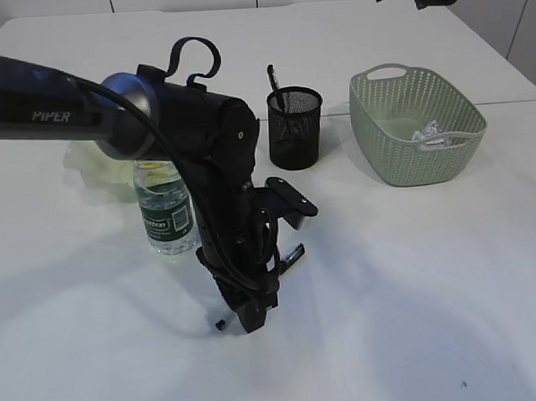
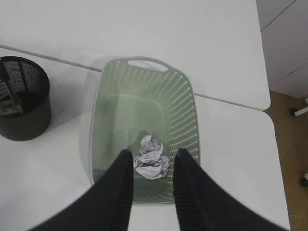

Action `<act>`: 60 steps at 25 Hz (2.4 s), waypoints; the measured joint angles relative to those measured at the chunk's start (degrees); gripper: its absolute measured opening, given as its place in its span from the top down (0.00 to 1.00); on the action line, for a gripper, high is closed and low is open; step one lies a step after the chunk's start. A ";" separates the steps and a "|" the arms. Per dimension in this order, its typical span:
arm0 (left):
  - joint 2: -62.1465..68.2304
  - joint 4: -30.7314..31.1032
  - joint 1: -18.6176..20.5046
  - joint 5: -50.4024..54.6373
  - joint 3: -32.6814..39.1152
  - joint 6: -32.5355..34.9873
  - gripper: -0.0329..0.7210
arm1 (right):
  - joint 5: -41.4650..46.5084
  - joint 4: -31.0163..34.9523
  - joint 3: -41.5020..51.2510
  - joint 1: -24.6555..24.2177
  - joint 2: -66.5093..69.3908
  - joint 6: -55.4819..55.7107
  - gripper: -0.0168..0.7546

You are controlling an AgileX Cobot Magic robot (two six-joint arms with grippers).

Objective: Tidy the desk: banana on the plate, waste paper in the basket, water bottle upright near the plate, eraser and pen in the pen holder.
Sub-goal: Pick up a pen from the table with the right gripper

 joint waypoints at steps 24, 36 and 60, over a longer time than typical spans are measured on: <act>0.03 2.85 0.00 0.65 0.00 0.00 0.64 | 0.00 -0.02 0.00 0.00 0.00 0.00 0.69; 0.03 3.16 0.00 1.74 0.00 0.00 0.79 | 0.00 -0.02 0.00 0.00 0.00 0.00 0.70; 0.97 3.05 0.00 4.65 -0.52 -0.09 0.90 | 0.00 -0.68 0.00 0.00 0.00 0.00 0.70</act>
